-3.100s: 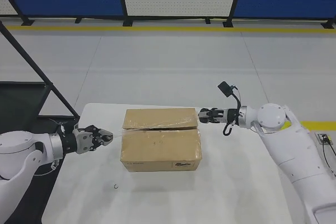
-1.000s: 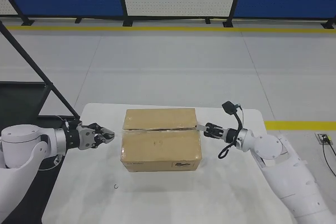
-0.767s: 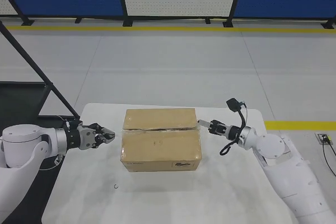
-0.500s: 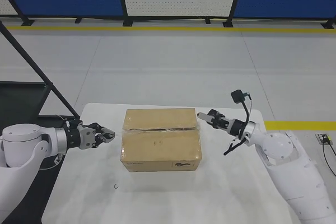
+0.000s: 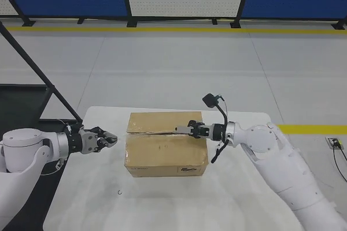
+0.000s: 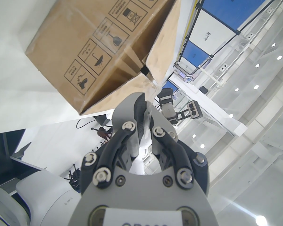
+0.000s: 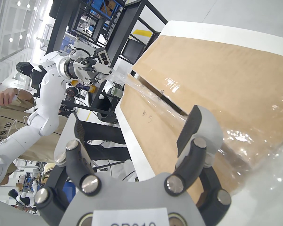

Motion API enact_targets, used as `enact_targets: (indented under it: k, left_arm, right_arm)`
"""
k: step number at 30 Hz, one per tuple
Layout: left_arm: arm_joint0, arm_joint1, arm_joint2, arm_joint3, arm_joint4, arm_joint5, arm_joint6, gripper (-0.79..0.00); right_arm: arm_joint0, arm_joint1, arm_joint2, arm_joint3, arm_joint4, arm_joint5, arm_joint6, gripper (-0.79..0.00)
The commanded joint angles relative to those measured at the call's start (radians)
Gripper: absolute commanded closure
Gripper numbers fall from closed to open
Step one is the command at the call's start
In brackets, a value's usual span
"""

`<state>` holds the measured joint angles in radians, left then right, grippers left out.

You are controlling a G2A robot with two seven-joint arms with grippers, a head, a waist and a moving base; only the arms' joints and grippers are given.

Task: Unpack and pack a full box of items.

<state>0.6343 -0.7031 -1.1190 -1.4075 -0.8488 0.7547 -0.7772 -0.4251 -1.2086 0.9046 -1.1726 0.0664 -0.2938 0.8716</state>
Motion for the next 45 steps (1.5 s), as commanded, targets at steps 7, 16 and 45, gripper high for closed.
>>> enact_targets:
  k: [7, 16, 45]
  left_arm:
    - [-0.010, -0.006, 0.010, 0.013, 0.010, 0.002, -0.004, -0.120]
    - [-0.013, -0.010, 0.006, 0.020, 0.013, 0.003, -0.006, -0.628]
    - [0.029, -0.022, -0.064, -0.004, -0.078, -0.059, 0.074, -0.785]
  right_arm:
    - [0.067, -0.036, -0.063, 0.112, 0.035, 0.018, 0.037, -0.785]
    - [0.098, -0.058, -0.086, 0.167, 0.047, 0.007, 0.054, -0.785]
    - [0.090, -0.079, -0.073, 0.185, 0.073, -0.079, 0.121, -0.785]
